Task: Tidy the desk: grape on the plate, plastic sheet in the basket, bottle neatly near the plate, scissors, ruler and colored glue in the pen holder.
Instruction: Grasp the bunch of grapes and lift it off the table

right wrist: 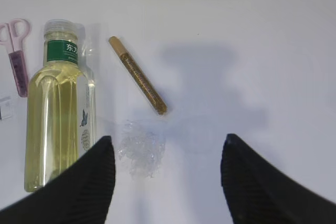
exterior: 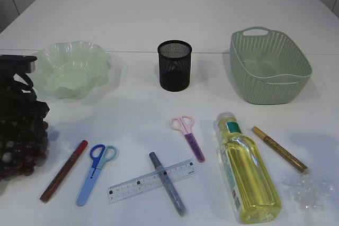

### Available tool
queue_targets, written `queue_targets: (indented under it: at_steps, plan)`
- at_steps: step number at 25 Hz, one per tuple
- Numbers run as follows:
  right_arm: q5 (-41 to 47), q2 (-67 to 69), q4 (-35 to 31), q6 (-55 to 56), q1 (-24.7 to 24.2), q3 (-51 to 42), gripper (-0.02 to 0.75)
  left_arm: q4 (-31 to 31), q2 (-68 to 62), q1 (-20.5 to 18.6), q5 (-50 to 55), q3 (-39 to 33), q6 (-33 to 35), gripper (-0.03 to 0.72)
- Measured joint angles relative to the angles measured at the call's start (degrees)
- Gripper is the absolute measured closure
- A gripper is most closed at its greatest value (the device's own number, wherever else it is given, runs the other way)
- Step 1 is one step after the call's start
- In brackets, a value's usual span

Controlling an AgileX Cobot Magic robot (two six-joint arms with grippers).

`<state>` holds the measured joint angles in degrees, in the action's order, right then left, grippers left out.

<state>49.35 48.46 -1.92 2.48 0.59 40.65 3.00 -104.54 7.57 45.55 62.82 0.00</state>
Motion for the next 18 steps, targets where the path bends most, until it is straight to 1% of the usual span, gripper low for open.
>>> queue_targets:
  at_steps: [13,15,18]
  plan:
    - [0.0,0.0,0.0,-0.1,0.0,0.0,0.241,-0.4,-5.5,0.0,-1.6,0.4,0.0,0.161]
    - [0.0,0.0,0.0,-0.1,0.0,0.0,0.241,-0.5,-6.0,0.0,-1.7,0.5,0.0,0.18]
    - [0.0,0.0,0.0,-0.2,0.0,0.0,0.241,-0.6,-6.4,0.0,-1.8,0.5,0.0,0.259]
